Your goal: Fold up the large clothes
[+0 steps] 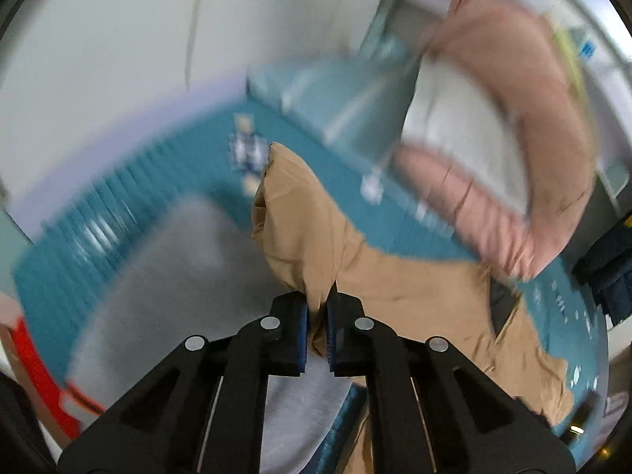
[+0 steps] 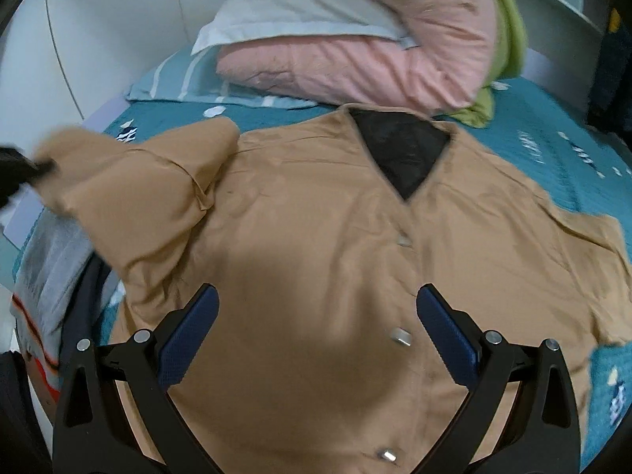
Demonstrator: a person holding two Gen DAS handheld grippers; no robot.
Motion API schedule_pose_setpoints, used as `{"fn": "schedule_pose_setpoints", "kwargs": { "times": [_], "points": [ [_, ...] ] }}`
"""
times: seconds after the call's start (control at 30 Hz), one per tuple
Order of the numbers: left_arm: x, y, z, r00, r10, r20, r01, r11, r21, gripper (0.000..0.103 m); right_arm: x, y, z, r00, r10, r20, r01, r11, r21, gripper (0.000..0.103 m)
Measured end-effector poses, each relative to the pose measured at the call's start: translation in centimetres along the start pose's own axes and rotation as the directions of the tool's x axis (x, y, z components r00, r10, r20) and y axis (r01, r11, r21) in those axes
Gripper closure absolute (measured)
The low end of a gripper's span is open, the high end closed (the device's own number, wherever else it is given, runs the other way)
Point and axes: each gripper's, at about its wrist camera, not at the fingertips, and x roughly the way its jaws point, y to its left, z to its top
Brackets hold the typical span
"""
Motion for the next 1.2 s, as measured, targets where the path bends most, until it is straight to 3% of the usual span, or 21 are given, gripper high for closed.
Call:
{"fn": "schedule_pose_setpoints", "kwargs": {
  "times": [0.07, 0.17, 0.23, 0.3, 0.37, 0.47, 0.57, 0.63, 0.77, 0.83, 0.9, 0.97, 1.03, 1.1, 1.13, 1.2],
  "points": [
    [-4.0, -0.5, 1.1, 0.995, -0.019, 0.095, 0.016, 0.999, 0.035, 0.096, 1.1, 1.7, 0.7, 1.000, 0.026, 0.004, -0.026, 0.999, -0.036, 0.007],
    [-7.3, -2.3, 2.0, 0.984, -0.055, 0.168, 0.039, 0.994, 0.099, 0.096, 2.7, 5.2, 1.1, 0.998, 0.061, 0.005, -0.060, 0.990, -0.126, 0.009],
    [-9.0, -4.1, 2.1, 0.976, -0.082, 0.200, 0.054, 0.988, 0.143, 0.096, 4.9, 7.0, 0.7, 0.998, 0.051, -0.041, -0.058, 0.981, -0.185, 0.020],
    [-9.7, -6.6, 1.9, 0.972, -0.153, 0.179, 0.116, 0.972, 0.204, 0.096, 6.5, 8.0, 0.2, 0.991, 0.103, -0.082, -0.118, 0.973, -0.199, 0.045],
    [-9.3, -8.7, 1.2, 0.972, -0.181, 0.151, 0.140, 0.959, 0.247, 0.096, 7.5, 8.5, -0.2, 0.984, 0.141, -0.108, -0.163, 0.959, -0.231, 0.061],
    [-8.0, -14.1, -0.7, 0.975, -0.182, 0.129, 0.122, 0.920, 0.372, 0.096, 7.5, 6.8, 0.1, 0.968, 0.216, -0.129, -0.238, 0.952, -0.190, 0.061],
    [-6.8, -18.3, -2.1, 0.969, -0.235, 0.078, 0.179, 0.884, 0.431, 0.096, 4.6, 1.9, 0.7, 0.950, 0.299, -0.091, -0.306, 0.949, -0.074, 0.061],
    [-5.8, -21.8, -3.3, 0.963, -0.267, 0.036, 0.219, 0.853, 0.474, 0.096, 1.7, -2.1, 0.5, 0.950, 0.309, -0.036, -0.310, 0.950, -0.026, 0.060],
    [-2.6, -28.7, -6.5, 0.948, -0.313, -0.063, 0.297, 0.794, 0.530, 0.096, -5.0, -13.2, -1.0, 0.977, 0.190, 0.096, -0.201, 0.973, 0.113, 0.051],
    [-0.6, -31.9, -8.5, 0.946, -0.309, -0.101, 0.311, 0.771, 0.555, 0.096, -8.5, -20.0, -2.6, 0.980, 0.092, 0.176, -0.136, 0.958, 0.254, 0.050],
    [1.9, -35.0, -11.1, 0.947, -0.287, -0.143, 0.315, 0.747, 0.586, 0.096, -11.2, -25.8, -4.5, 0.972, -0.017, 0.235, -0.080, 0.915, 0.396, 0.048],
    [4.6, -37.4, -13.4, 0.945, -0.266, -0.192, 0.327, 0.732, 0.598, 0.096, -13.6, -32.1, -7.3, 0.948, -0.148, 0.281, -0.034, 0.832, 0.554, 0.047],
    [7.1, -39.2, -15.7, 0.946, -0.225, -0.236, 0.324, 0.716, 0.619, 0.096, -14.6, -36.9, -9.5, 0.935, -0.238, 0.262, 0.005, 0.748, 0.664, 0.047],
    [9.5, -40.9, -18.3, 0.949, -0.170, -0.266, 0.306, 0.696, 0.649, 0.096, -15.0, -40.1, -10.9, 0.924, -0.287, 0.251, 0.018, 0.691, 0.723, 0.047],
    [10.6, -41.5, -19.6, 0.942, -0.145, -0.303, 0.317, 0.678, 0.663, 0.096, -14.9, -41.8, -11.8, 0.919, -0.314, 0.240, 0.026, 0.655, 0.755, 0.047],
    [12.8, -42.0, -21.9, 0.935, -0.095, -0.340, 0.314, 0.666, 0.677, 0.096, -14.3, -43.8, -13.0, 0.920, -0.323, 0.224, 0.018, 0.605, 0.796, 0.047]
  ]
}}
